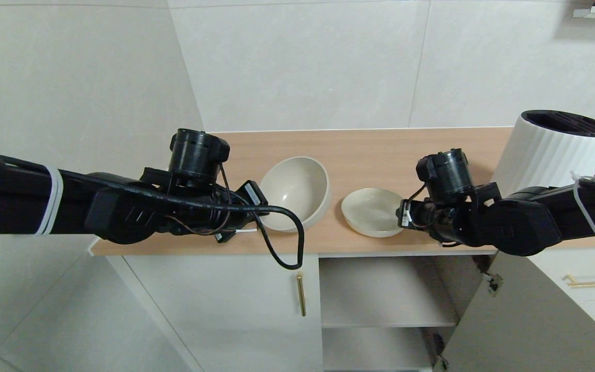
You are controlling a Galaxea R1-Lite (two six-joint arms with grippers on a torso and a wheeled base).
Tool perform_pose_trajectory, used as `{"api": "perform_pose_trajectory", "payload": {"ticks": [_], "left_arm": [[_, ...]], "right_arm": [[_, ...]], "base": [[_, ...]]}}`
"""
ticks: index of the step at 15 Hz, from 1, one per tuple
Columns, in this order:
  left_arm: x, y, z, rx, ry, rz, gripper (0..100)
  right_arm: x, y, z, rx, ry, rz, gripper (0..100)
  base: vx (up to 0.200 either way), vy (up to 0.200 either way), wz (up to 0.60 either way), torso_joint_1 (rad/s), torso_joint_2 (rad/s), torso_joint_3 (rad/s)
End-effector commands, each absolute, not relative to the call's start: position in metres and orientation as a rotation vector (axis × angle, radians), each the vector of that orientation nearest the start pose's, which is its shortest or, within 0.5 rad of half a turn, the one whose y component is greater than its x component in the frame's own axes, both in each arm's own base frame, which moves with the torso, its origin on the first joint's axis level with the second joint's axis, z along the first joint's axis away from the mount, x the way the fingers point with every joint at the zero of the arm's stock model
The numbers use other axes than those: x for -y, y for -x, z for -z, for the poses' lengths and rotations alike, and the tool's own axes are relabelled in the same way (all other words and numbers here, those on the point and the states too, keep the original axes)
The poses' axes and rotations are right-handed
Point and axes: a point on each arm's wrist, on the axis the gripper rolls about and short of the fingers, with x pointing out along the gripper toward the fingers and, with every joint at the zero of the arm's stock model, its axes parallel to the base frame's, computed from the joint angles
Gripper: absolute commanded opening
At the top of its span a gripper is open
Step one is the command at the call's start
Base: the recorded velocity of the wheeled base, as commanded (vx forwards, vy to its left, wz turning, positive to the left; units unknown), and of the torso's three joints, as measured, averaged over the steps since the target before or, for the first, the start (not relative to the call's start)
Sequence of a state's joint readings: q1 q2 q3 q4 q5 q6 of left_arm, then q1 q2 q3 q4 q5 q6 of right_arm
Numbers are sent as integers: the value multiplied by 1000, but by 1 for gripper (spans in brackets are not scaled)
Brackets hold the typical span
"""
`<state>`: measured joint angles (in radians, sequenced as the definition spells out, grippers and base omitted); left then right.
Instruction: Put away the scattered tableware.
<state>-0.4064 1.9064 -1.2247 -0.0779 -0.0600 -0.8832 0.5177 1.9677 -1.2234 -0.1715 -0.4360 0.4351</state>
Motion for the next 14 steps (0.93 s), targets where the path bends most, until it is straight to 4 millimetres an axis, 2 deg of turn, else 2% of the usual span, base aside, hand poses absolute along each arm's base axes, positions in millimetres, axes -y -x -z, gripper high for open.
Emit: {"api": "perform_pose_trajectory", "payload": {"ticks": [1, 9, 11, 14], "left_arm": [[146, -336, -174, -752, 736, 156, 0], [145, -333, -178, -746, 738, 160, 0], [140, -324, -179, -751, 718, 163, 0], [125, -292, -182, -752, 608, 196, 0]], "right_arm": [[-179, -333, -163, -506, -167, 30, 0], [-178, -331, -168, -496, -173, 27, 0], [-171, -319, -180, -484, -186, 9, 0], [-155, -283, -204, -490, -233, -140, 0]], "base": [[0, 0, 0, 0, 0, 0], [0, 0, 0, 0, 0, 0], [0, 0, 0, 0, 0, 0], [0, 0, 0, 0, 0, 0]]}}
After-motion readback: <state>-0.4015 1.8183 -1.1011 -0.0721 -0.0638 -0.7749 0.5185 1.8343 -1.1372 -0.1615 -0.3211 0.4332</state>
